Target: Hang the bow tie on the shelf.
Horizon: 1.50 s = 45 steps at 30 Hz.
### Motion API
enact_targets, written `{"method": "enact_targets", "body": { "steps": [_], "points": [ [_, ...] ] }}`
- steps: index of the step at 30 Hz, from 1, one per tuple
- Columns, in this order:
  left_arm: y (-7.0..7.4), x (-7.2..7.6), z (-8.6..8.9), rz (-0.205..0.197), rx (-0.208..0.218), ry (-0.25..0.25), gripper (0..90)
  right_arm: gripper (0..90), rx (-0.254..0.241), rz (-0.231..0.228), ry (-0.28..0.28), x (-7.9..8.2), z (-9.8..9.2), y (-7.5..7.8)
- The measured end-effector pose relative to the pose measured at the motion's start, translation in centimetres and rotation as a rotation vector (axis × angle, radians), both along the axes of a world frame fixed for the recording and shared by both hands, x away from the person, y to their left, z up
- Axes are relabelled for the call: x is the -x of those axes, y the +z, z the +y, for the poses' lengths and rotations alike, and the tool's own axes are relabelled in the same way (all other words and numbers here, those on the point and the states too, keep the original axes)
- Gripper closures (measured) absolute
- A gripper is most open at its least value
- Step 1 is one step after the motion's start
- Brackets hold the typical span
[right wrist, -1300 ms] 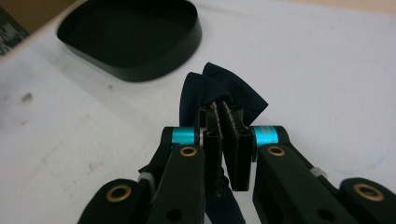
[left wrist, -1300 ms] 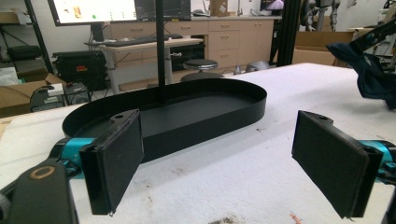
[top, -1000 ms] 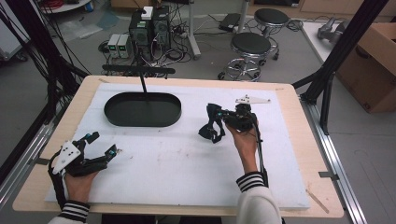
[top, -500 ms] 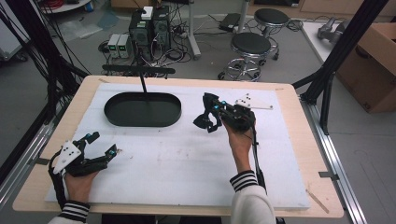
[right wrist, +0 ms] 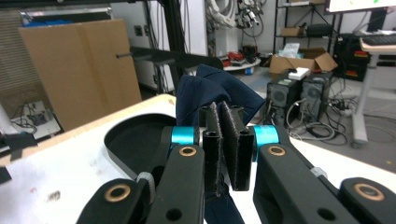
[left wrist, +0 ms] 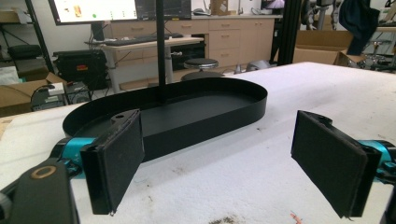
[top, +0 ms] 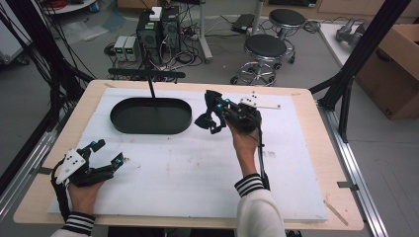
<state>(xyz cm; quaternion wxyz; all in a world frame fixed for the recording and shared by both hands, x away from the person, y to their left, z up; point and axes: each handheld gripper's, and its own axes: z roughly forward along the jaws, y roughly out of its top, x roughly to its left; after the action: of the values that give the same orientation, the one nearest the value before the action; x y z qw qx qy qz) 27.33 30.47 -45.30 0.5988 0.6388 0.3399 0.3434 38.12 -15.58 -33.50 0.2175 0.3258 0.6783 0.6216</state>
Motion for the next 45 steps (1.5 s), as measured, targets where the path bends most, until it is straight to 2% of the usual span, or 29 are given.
{"method": "enact_targets", "body": {
  "steps": [2, 11, 22, 31, 45],
  "points": [
    [0.0, 0.0, 0.0, 0.002, 0.001, 0.0, 17.3, 86.0, -0.024, -0.013, 0.011, -0.4, 0.6, 0.2],
    [0.0, 0.0, 0.1, 0.003, 0.005, 0.002, 17.3, 86.0, -0.042, -0.044, 0.036, -2.3, 3.6, 1.7],
    [0.0, -0.1, 0.0, 0.002, 0.01, -0.001, 17.3, 86.0, -0.053, -0.035, 0.062, -5.0, 6.8, 2.2],
    [0.0, -0.1, 0.1, 0.003, 0.009, -0.001, 17.3, 86.0, -0.09, -0.031, 0.08, -7.1, 9.1, 2.3],
    [0.0, -0.1, 0.1, 0.004, 0.007, -0.004, 17.3, 86.0, -0.066, -0.034, 0.062, -9.1, 11.1, 3.4]
  ]
}}
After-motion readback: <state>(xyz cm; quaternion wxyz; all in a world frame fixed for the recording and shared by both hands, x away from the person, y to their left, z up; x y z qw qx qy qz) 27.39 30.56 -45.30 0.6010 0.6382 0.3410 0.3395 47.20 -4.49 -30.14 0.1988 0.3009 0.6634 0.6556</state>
